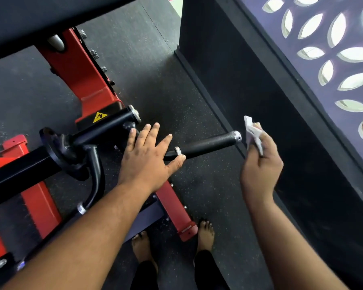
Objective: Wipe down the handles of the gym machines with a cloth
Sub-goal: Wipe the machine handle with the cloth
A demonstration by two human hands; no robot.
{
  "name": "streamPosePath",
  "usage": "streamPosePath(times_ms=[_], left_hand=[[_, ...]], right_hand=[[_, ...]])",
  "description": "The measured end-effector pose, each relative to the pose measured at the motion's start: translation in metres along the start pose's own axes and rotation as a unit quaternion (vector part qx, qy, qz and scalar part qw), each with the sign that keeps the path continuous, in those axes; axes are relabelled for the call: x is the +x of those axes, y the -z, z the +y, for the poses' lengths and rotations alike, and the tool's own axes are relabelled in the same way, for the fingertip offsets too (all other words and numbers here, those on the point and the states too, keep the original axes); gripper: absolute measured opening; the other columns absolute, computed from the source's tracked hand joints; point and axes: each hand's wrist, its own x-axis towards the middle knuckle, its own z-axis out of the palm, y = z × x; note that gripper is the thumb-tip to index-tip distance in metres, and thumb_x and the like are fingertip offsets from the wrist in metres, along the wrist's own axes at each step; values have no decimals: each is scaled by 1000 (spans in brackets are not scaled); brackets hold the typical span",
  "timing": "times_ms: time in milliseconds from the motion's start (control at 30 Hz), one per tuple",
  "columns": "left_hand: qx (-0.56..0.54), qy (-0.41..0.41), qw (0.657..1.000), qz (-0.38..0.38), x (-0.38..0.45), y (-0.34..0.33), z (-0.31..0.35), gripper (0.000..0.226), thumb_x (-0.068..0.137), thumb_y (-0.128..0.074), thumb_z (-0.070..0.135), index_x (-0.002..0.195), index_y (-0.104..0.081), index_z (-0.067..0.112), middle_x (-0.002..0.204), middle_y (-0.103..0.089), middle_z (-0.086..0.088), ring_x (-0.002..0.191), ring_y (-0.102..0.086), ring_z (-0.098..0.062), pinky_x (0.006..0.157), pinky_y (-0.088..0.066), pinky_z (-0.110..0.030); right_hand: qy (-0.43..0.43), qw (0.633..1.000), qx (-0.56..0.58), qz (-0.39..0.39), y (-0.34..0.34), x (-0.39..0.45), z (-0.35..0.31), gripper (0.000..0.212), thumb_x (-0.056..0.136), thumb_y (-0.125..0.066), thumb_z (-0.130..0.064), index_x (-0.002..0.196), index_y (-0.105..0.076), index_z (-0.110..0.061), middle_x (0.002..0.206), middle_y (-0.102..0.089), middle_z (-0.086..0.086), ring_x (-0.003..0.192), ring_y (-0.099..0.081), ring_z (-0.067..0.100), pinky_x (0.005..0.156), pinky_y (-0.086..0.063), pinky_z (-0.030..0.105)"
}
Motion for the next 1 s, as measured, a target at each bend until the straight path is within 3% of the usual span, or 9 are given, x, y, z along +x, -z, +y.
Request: streamPosePath(times_ms=[100, 333, 400, 500, 567, 667, 833, 933, 1000], left_hand=[[3, 2, 1000, -5, 0, 0, 1, 95, 82, 5, 83, 162, -19, 38, 173, -1, -5, 159, 5, -22, 127, 12, -47], [23, -5, 1000, -13, 1, 0, -1, 98, 79, 11, 80, 162, -17, 37, 173, -1, -5, 159, 5, -23, 127, 10, -47], [21, -3, 1000, -16, 1, 1, 0, 96, 81, 9, 82, 162, -16, 38, 173, 0, -4, 158, 6, -22, 127, 11, -47], [8, 2, 1000, -20, 1, 1, 1, 90, 87, 3, 84, 162, -16, 38, 173, 3, -3, 158, 8, -21, 126, 15, -46], [1, 0, 1000, -17, 1, 1, -1, 90, 87, 3, 85, 162, -13, 39, 173, 5, -2, 158, 10, -20, 126, 15, -46], [-15, -14, 999, -34, 2, 2, -6, 89, 85, 0, 82, 163, -1, 39, 171, 18, 1, 157, 15, -18, 124, 18, -44], [-14, -19, 998, -62, 4, 6, -9, 91, 79, 4, 79, 162, 6, 41, 169, 26, 4, 156, 19, -16, 124, 18, -44], [-16, -10, 997, -70, 4, 7, -7, 87, 84, -2, 79, 162, 6, 41, 168, 28, 4, 155, 22, -16, 123, 21, -43], [-15, -10, 997, -71, 4, 6, -8, 82, 91, -10, 77, 162, 7, 40, 167, 29, 5, 155, 23, -16, 122, 23, -42]], right_hand=[[142, 960, -192, -146, -16, 14, 28, 63, 88, -46, 18, 145, -55, -7, 157, -43, 12, 152, -30, 24, 125, -22, 52], [329, 857, -249, -310, -39, -32, 19, 60, 103, -45, -17, 161, -27, -13, 168, -23, 4, 158, -7, 21, 127, -3, 55], [375, 834, -285, -289, -33, -22, 28, 66, 101, -55, -13, 161, -27, -14, 168, -23, 2, 158, -10, 19, 127, -4, 56], [326, 861, -332, -205, -18, 0, 49, 68, 98, -64, -12, 159, -33, -12, 166, -30, 5, 157, -17, 20, 123, -9, 64], [278, 871, -361, -185, -16, 4, 53, 63, 106, -51, -33, 160, -27, -10, 167, -25, 8, 158, -11, 24, 122, -6, 67], [317, 832, -377, -254, -32, -13, 40, 76, 105, -35, -57, 162, -13, -12, 169, -15, 9, 158, -1, 28, 124, 1, 63], [432, 761, -368, -314, -53, 3, 12, 61, 105, -38, -55, 153, -39, -19, 144, -53, 2, 142, -43, 26, 123, -7, 64], [408, 767, -396, -299, -42, 28, 17, 51, 103, -36, -58, 137, -49, -23, 124, -57, -4, 123, -54, 22, 121, -8, 66], [382, 782, -409, -274, -25, 34, 33, 54, 103, -37, -56, 141, -47, -19, 132, -54, 0, 133, -49, 25, 119, -8, 70]])
